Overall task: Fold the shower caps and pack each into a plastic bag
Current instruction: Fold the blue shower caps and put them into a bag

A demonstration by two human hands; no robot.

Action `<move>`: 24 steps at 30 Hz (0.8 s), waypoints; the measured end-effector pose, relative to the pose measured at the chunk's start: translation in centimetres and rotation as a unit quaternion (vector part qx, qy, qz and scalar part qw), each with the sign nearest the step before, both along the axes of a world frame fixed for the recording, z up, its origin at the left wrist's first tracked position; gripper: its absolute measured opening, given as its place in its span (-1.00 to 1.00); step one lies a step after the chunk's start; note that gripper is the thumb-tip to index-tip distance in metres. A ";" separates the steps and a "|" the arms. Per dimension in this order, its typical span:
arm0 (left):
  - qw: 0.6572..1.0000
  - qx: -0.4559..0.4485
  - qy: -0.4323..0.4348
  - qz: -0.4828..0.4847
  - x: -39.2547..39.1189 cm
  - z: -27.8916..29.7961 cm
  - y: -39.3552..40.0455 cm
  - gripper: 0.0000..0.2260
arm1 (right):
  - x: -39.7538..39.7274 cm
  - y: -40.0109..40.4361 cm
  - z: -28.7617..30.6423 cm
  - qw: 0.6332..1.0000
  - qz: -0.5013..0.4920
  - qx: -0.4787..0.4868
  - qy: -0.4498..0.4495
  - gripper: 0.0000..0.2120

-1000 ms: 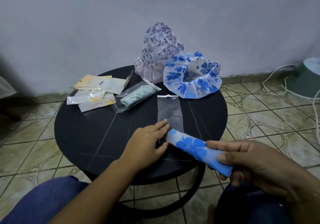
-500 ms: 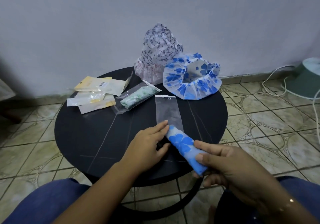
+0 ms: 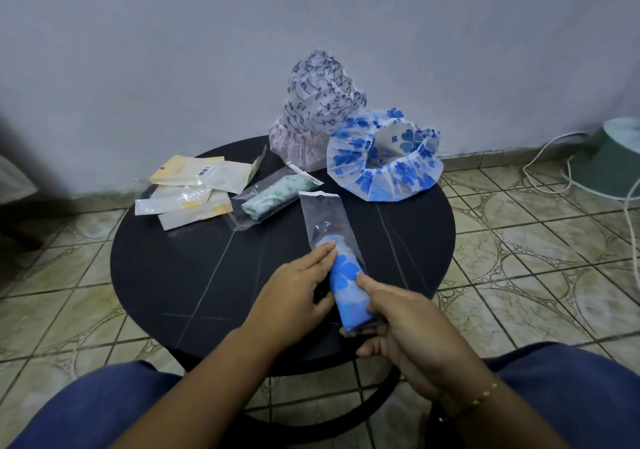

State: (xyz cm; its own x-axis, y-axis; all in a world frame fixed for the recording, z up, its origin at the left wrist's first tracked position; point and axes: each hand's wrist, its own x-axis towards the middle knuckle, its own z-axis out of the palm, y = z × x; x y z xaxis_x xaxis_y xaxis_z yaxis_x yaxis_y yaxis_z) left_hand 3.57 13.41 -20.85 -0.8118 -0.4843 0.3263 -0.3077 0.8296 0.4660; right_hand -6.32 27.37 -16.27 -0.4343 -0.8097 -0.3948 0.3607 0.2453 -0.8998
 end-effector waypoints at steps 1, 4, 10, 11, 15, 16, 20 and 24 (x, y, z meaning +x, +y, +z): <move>1.000 0.005 -0.002 0.002 0.0 0.1 0.0 -0.42 | 0.0 -0.2 -0.1 1.000 0.004 0.003 0.009 -0.56; 1.000 0.017 -0.006 0.007 0.1 0.2 0.1 -0.42 | -0.1 -0.7 -0.7 0.997 0.023 0.032 0.072 -0.51; 1.000 0.015 -0.014 0.007 0.2 0.2 0.2 -0.40 | 0.0 -1.6 -0.8 0.986 0.044 0.048 0.150 -0.47; 1.000 0.016 -0.015 0.005 0.3 0.3 0.3 -0.40 | 0.0 -1.9 -0.7 0.986 0.044 0.047 0.155 -0.47; 1.000 0.012 -0.014 0.006 0.2 0.4 0.3 -0.40 | -0.1 -2.7 -0.4 0.985 0.020 0.030 0.170 -0.57; 1.000 0.014 -0.012 0.009 0.2 0.4 0.4 -0.40 | -0.2 -2.9 -0.3 0.986 0.010 0.024 0.162 -0.65; 1.000 0.009 -0.004 0.018 0.2 0.2 0.3 -0.41 | -0.4 -3.8 -0.2 0.986 -0.033 0.025 0.162 -0.81; 1.000 0.017 -0.019 0.014 0.3 0.4 0.3 -0.38 | -0.3 -4.0 -0.4 0.967 -0.028 0.052 0.250 -0.88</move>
